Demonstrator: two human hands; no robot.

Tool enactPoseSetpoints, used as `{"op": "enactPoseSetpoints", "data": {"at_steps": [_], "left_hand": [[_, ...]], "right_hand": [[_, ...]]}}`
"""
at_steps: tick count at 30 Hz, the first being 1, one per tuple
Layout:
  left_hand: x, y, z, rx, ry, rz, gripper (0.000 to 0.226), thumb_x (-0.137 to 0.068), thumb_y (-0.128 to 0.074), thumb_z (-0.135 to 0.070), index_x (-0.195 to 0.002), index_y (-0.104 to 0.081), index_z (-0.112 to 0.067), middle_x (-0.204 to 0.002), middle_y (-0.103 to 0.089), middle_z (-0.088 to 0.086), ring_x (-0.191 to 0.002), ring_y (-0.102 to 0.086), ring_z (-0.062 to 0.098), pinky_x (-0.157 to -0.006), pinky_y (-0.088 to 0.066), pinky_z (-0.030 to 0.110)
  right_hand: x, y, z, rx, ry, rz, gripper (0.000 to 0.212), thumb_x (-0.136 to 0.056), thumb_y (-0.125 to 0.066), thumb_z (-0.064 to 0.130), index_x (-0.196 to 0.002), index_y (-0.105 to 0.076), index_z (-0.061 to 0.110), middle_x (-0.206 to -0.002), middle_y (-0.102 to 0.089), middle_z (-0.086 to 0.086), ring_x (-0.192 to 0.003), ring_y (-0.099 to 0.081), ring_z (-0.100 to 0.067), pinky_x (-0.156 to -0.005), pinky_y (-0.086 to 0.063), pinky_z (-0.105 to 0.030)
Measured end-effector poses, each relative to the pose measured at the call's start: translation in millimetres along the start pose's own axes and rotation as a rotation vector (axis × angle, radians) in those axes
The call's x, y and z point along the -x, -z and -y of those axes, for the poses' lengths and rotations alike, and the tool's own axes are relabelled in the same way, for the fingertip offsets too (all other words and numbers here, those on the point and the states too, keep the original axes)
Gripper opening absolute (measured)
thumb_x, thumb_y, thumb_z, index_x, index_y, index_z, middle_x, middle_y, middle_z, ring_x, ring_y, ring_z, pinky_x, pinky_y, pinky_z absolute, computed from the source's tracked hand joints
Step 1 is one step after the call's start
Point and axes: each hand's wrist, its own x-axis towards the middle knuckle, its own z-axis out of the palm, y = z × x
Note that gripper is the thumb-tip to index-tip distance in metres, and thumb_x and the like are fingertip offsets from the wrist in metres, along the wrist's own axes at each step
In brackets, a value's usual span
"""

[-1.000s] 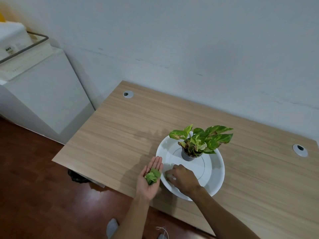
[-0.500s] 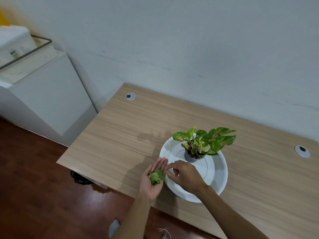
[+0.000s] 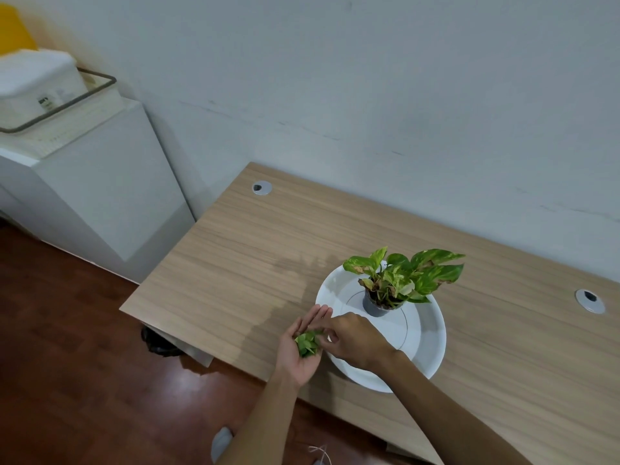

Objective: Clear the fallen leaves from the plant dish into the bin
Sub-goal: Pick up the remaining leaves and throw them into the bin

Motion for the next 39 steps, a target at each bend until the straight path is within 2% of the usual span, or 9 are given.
{"op": "enactPoseSetpoints", "data": {"at_steps": [6,10,13,16,24,28,32,35,39], "left_hand": [[6,-2,-8,0.001,-0.012,-0.005,0.048,-0.101,-0.03,-0.022,-0.121,-0.062,0.007,-0.131,-0.06,0.022,-0.117,-0.063,0.031,-0.112,-0.037,0.039],[17,-5,-29,0.068,-0.052,-0.009,0.045,-0.1,-0.031,-0.019,-0.124,-0.057,0.009,-0.13,-0.058,0.028,-0.119,-0.06,0.038,-0.111,-0.039,0.044],[23,0,-58,0.069,-0.099,-0.037,0.044,-0.099,-0.031,-0.018,-0.124,-0.056,0.008,-0.131,-0.058,0.028,-0.113,-0.064,0.037,-0.102,-0.046,0.044],[30,11,-94,0.103,-0.14,-0.06,0.043,-0.1,-0.029,-0.016,-0.121,-0.057,0.009,-0.128,-0.06,0.028,-0.107,-0.066,0.036,-0.11,-0.037,0.042],[45,61,-197,0.174,-0.203,-0.139,0.044,-0.1,-0.027,-0.015,-0.126,-0.05,0.011,-0.128,-0.056,0.03,-0.121,-0.052,0.037,-0.113,-0.032,0.043],[45,76,-239,0.228,-0.222,-0.146,0.043,-0.1,-0.027,-0.015,-0.121,-0.053,0.012,-0.123,-0.058,0.03,-0.116,-0.054,0.037,-0.118,-0.027,0.042],[37,85,-278,0.254,-0.218,-0.12,0.043,-0.1,-0.028,-0.015,-0.122,-0.053,0.013,-0.122,-0.061,0.031,-0.116,-0.055,0.037,-0.112,-0.033,0.042],[30,86,-306,0.232,-0.218,-0.067,0.044,-0.1,-0.03,-0.015,-0.124,-0.052,0.013,-0.126,-0.059,0.031,-0.118,-0.057,0.037,-0.109,-0.035,0.043],[26,87,-348,0.15,-0.269,-0.01,0.045,-0.079,-0.058,-0.01,-0.119,-0.061,0.012,-0.128,-0.059,0.03,-0.111,-0.065,0.036,-0.102,-0.049,0.044]], "right_hand": [[-4,8,4,-0.096,-0.056,-0.105,0.026,-0.089,-0.054,0.032,-0.111,-0.069,0.035,-0.055,-0.052,0.011,-0.057,-0.053,-0.012,-0.057,-0.042,-0.023],[-21,16,10,-0.152,-0.116,-0.185,0.021,-0.09,-0.054,0.033,-0.106,-0.067,0.034,-0.054,-0.054,0.001,-0.055,-0.053,-0.018,-0.054,-0.045,-0.032],[-46,15,18,-0.154,-0.145,-0.21,0.019,-0.091,-0.053,0.029,-0.102,-0.068,0.031,-0.067,-0.062,0.011,-0.066,-0.059,-0.011,-0.062,-0.048,-0.031],[-78,-1,29,-0.125,-0.166,-0.246,0.023,-0.092,-0.051,0.022,-0.105,-0.069,0.028,-0.098,-0.071,0.011,-0.088,-0.066,-0.012,-0.075,-0.051,-0.03],[-148,-97,52,0.043,-0.163,-0.139,0.049,-0.092,-0.044,0.018,-0.14,-0.05,0.01,-0.146,-0.05,-0.009,-0.136,-0.045,-0.026,-0.116,-0.03,-0.032],[-168,-145,74,0.125,-0.176,-0.111,0.058,-0.095,-0.029,0.038,-0.145,-0.045,0.013,-0.155,-0.039,-0.006,-0.144,-0.035,-0.03,-0.118,-0.013,-0.037],[-197,-169,102,0.246,-0.3,-0.112,0.062,-0.094,-0.036,0.042,-0.149,-0.038,0.014,-0.156,-0.036,-0.012,-0.144,-0.033,-0.033,-0.116,-0.014,-0.053],[-234,-179,124,0.265,-0.275,-0.092,0.064,-0.098,-0.032,0.046,-0.153,-0.03,0.014,-0.16,-0.025,-0.013,-0.149,-0.022,-0.033,-0.118,-0.01,-0.053],[-289,-188,155,0.257,-0.214,-0.068,0.065,-0.097,-0.032,0.046,-0.154,-0.027,0.014,-0.161,-0.021,-0.013,-0.15,-0.016,-0.032,-0.117,-0.01,-0.055]]}}
